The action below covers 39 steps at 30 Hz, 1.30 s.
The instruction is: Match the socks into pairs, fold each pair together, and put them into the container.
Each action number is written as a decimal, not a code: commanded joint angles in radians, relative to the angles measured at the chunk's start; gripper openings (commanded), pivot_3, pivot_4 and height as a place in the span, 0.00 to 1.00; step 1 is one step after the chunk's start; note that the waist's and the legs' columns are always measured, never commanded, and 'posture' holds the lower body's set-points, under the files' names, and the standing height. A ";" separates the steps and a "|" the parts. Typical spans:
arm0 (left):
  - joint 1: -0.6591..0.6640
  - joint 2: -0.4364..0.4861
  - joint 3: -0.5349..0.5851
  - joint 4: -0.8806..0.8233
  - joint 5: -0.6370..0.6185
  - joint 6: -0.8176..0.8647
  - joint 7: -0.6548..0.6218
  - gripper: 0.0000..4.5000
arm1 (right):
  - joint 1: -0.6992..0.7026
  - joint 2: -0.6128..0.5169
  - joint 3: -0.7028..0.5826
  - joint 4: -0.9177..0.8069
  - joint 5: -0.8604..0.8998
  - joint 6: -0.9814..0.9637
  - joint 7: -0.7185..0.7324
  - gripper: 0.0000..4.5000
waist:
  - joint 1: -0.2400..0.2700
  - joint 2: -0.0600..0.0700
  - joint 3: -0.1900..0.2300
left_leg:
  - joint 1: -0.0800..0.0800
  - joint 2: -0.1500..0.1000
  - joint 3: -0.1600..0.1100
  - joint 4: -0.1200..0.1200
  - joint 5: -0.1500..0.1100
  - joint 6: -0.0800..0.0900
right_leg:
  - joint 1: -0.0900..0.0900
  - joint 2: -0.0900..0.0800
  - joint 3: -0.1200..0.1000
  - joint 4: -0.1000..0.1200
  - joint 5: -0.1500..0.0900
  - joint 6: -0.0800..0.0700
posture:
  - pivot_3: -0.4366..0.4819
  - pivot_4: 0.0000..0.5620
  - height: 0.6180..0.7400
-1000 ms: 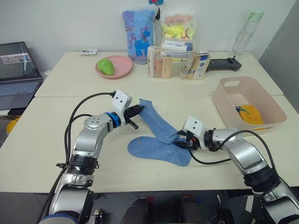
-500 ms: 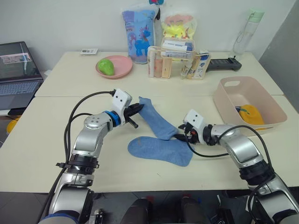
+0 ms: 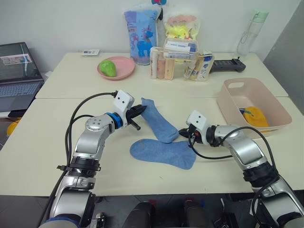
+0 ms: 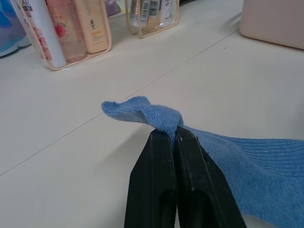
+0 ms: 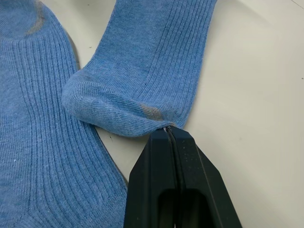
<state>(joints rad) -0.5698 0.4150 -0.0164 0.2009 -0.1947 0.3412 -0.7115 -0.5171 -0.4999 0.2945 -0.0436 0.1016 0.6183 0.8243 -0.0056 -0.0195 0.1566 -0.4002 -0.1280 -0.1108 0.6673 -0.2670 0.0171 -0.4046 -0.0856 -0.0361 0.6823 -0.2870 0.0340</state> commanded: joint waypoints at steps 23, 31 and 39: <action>-0.003 0.013 0.005 -0.037 -0.007 -0.002 -0.008 0.00 | -0.009 -0.024 0.051 0.012 -0.084 -0.235 0.070 0.37 | 0.000 0.000 0.000 | 0.000 0.000 0.000 0.000 0.000 0.000 | 0.000 0.000 0.000 0.000 0.000 0.000 | 0.48 0.27 1.00; 0.002 0.016 0.008 -0.045 -0.008 0.002 -0.007 0.00 | -0.018 -0.024 0.031 0.041 -0.082 -0.230 0.067 0.00 | 0.000 0.000 0.000 | 0.000 0.000 0.000 0.000 0.000 0.000 | 0.000 0.000 0.000 0.000 0.000 0.000 | 0.48 0.27 1.00; 0.032 0.036 0.025 -0.112 -0.035 0.054 -0.020 0.00 | -0.048 -0.015 0.009 0.103 -0.120 -0.266 0.003 0.00 | -0.001 0.000 0.000 | 0.000 0.000 0.000 0.000 0.000 0.000 | 0.000 0.000 0.000 0.000 0.000 0.000 | 0.48 0.27 1.00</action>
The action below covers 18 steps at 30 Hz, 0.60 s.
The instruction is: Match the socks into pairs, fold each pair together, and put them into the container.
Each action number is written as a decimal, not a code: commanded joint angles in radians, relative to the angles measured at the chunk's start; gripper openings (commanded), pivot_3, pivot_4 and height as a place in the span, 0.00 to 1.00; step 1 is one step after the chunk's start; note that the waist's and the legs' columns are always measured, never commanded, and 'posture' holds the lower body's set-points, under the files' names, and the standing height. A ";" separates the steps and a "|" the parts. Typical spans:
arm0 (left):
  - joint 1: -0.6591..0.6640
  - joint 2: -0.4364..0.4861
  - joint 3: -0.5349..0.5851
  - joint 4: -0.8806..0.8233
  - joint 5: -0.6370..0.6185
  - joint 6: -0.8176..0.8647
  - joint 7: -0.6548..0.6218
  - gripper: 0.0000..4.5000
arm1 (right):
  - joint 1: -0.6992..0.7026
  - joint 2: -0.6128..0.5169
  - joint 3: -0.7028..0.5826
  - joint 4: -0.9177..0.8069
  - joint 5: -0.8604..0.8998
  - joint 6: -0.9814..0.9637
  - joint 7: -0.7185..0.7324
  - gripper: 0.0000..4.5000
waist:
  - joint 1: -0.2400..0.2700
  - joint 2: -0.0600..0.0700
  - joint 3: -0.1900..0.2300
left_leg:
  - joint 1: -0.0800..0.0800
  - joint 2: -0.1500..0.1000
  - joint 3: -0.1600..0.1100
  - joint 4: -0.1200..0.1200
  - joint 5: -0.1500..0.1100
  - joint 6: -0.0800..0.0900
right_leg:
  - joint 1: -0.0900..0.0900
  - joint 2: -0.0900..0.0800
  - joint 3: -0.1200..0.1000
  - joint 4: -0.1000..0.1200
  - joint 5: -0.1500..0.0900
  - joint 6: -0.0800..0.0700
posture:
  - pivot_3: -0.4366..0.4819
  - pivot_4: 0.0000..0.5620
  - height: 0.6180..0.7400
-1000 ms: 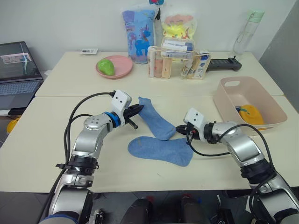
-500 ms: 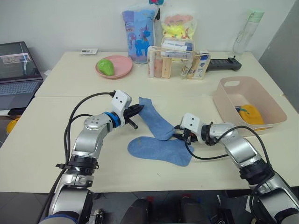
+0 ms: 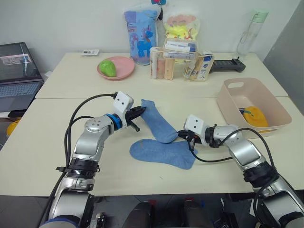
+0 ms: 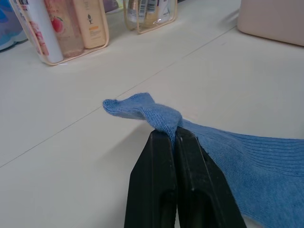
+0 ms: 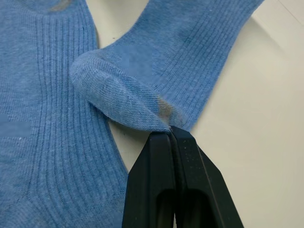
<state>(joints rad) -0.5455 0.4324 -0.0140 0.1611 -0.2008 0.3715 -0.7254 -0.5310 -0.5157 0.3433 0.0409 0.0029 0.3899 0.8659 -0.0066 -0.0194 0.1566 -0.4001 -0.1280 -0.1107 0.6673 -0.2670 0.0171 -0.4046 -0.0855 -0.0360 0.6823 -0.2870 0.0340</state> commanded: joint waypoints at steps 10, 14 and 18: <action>0.332 0.030 0.057 -0.542 -0.224 0.315 0.031 0.00 | -0.173 0.140 -0.076 0.343 -0.080 -0.299 -0.214 0.00 | -0.027 0.000 0.000 | 0.001 0.001 0.001 -0.003 0.000 0.000 | 0.000 0.001 0.001 0.000 0.000 0.000 | 0.48 0.27 1.00; 0.371 0.024 0.056 -0.630 -0.269 0.391 0.074 0.00 | -0.216 0.190 -0.080 0.434 -0.086 -0.368 -0.212 0.00 | -0.021 0.001 0.000 | 0.001 0.001 0.001 -0.002 0.001 -0.001 | 0.001 0.001 0.001 0.000 0.000 0.000 | 0.48 0.27 1.00; 0.435 0.000 0.036 -0.739 -0.401 0.489 0.073 0.00 | -0.301 0.296 -0.070 0.557 -0.063 -0.406 -0.169 0.00 | -0.026 0.001 0.000 | 0.002 0.001 0.001 -0.002 0.000 -0.001 | 0.000 0.001 0.002 0.000 0.000 0.000 | 0.48 0.27 1.00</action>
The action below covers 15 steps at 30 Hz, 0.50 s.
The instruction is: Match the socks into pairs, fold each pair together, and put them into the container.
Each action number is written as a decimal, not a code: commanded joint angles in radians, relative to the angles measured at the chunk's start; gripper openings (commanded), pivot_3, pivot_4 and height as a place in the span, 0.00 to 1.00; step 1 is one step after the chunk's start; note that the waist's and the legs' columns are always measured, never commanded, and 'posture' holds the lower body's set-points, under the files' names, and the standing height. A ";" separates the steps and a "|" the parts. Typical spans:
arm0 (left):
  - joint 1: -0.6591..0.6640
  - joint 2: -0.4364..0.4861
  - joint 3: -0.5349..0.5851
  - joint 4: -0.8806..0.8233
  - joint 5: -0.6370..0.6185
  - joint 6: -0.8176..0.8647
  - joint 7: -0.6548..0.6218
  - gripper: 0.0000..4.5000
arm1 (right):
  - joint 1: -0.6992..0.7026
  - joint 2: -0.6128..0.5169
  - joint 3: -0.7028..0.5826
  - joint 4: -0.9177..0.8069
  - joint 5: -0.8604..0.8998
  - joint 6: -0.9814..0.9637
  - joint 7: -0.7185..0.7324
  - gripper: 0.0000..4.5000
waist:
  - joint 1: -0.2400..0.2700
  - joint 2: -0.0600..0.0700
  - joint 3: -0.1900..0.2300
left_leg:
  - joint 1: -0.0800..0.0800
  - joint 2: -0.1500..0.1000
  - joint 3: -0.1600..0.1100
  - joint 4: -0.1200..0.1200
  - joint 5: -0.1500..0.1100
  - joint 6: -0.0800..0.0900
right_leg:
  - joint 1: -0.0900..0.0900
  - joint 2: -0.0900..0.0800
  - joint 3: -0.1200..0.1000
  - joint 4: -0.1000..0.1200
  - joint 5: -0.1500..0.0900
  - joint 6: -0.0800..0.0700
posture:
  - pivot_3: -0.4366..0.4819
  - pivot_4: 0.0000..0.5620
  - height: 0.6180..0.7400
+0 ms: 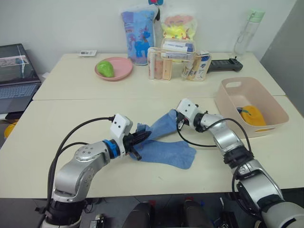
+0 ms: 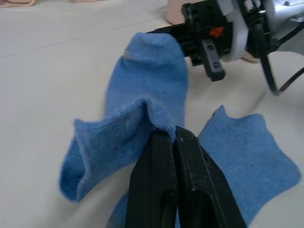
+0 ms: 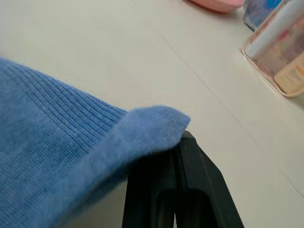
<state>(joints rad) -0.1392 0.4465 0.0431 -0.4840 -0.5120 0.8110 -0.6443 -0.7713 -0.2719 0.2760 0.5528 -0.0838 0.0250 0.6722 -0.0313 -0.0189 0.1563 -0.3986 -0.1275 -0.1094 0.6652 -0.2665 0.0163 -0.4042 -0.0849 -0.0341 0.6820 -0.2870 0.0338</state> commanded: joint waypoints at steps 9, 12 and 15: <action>0.040 0.000 -0.096 -0.081 -0.074 0.021 0.012 0.00 | -0.097 0.179 -0.007 0.120 0.069 -0.008 0.144 0.00 | 0.002 0.000 0.000 | 0.001 0.001 0.000 0.000 0.000 0.000 | 0.000 0.001 0.000 0.000 0.000 0.000 | 0.48 0.27 1.00; 0.042 0.009 -0.111 -0.069 -0.075 0.016 0.000 0.05 | -0.087 0.182 -0.027 0.120 0.070 -0.002 0.123 0.05 | 0.002 0.000 0.000 | 0.001 0.001 -0.001 0.000 0.000 0.000 | 0.000 0.001 0.000 0.000 0.000 0.000 | 0.48 0.27 1.00; 0.042 0.014 -0.109 -0.065 -0.093 0.016 -0.010 0.22 | -0.079 0.172 -0.047 0.100 0.085 0.016 0.129 0.22 | 0.001 0.000 0.000 | 0.001 0.001 0.000 0.000 0.000 0.000 | 0.000 0.001 0.000 0.000 0.000 0.000 | 0.48 0.27 1.00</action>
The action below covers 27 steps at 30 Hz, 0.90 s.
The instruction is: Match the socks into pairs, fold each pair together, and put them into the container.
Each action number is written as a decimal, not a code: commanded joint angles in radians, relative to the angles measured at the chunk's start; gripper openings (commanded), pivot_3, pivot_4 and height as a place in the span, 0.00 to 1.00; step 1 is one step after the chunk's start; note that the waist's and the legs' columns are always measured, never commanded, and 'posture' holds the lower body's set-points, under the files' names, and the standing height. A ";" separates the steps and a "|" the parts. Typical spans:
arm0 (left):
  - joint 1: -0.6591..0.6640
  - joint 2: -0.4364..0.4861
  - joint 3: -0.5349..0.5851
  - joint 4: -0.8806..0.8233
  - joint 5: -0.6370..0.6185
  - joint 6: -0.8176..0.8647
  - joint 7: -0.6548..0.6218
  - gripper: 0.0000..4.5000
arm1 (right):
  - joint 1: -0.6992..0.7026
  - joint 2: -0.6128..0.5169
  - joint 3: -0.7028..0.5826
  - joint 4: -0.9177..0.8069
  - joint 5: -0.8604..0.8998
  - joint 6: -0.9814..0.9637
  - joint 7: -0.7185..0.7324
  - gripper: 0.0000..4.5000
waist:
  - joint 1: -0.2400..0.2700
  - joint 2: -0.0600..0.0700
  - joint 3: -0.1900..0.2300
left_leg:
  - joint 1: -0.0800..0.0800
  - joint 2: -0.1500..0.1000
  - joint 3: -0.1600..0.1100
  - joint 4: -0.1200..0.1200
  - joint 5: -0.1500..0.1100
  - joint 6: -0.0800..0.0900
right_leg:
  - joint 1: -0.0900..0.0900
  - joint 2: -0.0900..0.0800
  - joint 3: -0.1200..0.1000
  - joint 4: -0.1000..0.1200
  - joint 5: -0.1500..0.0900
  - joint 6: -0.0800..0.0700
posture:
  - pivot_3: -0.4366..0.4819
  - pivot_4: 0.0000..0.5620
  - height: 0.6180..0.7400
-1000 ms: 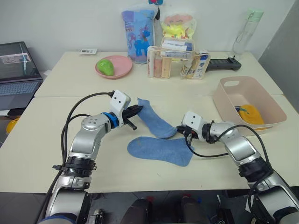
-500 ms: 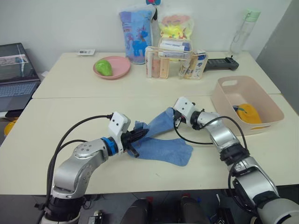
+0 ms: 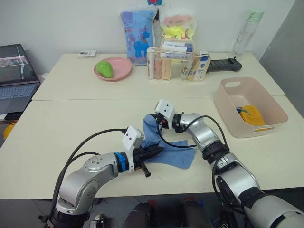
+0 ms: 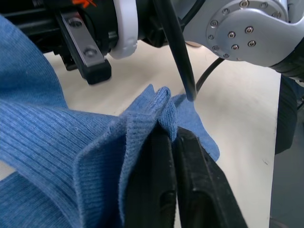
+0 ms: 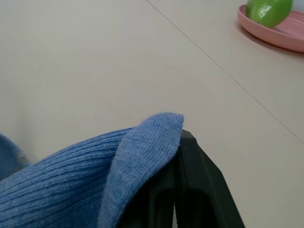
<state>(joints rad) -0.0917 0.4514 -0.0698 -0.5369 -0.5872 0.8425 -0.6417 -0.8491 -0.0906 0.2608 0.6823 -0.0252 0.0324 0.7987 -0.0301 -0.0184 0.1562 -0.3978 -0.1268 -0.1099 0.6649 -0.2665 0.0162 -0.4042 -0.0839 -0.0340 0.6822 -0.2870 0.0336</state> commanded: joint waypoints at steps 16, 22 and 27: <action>-0.238 0.266 0.184 0.196 -0.197 0.008 -0.289 0.99 | 0.171 -0.244 -0.071 -0.534 0.124 0.162 0.125 0.94 | 0.001 0.001 0.000 | 0.000 0.000 -0.001 0.000 0.000 0.000 | 0.000 0.000 0.000 -0.001 0.000 0.000 | 0.48 0.27 1.00; -0.420 0.271 0.101 0.529 0.041 -0.239 -0.317 0.99 | 0.304 -0.334 -0.008 -0.785 0.206 0.315 0.238 0.94 | 0.002 0.000 0.000 | 0.000 0.000 -0.001 -0.001 0.000 0.000 | 0.000 0.000 -0.001 0.000 0.000 0.000 | 0.48 0.27 1.00; -0.566 0.161 0.004 0.835 0.231 -0.477 -0.312 0.99 | 0.345 -0.387 0.091 -0.866 0.220 0.354 0.342 0.94 | 0.004 0.000 0.000 | -0.001 -0.001 -0.001 0.000 0.000 0.000 | 0.000 -0.001 -0.001 -0.001 0.000 0.000 | 0.48 0.27 1.00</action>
<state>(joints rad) -0.6345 0.6297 -0.0399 0.2443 -0.4098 0.4455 -0.9502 -0.4993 -0.4607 0.3349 -0.1400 0.1879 0.3905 1.1085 -0.0257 -0.0182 0.1564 -0.3992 -0.1282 -0.1108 0.6652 -0.2666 0.0165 -0.4043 -0.0852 -0.0351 0.6813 -0.2870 0.0337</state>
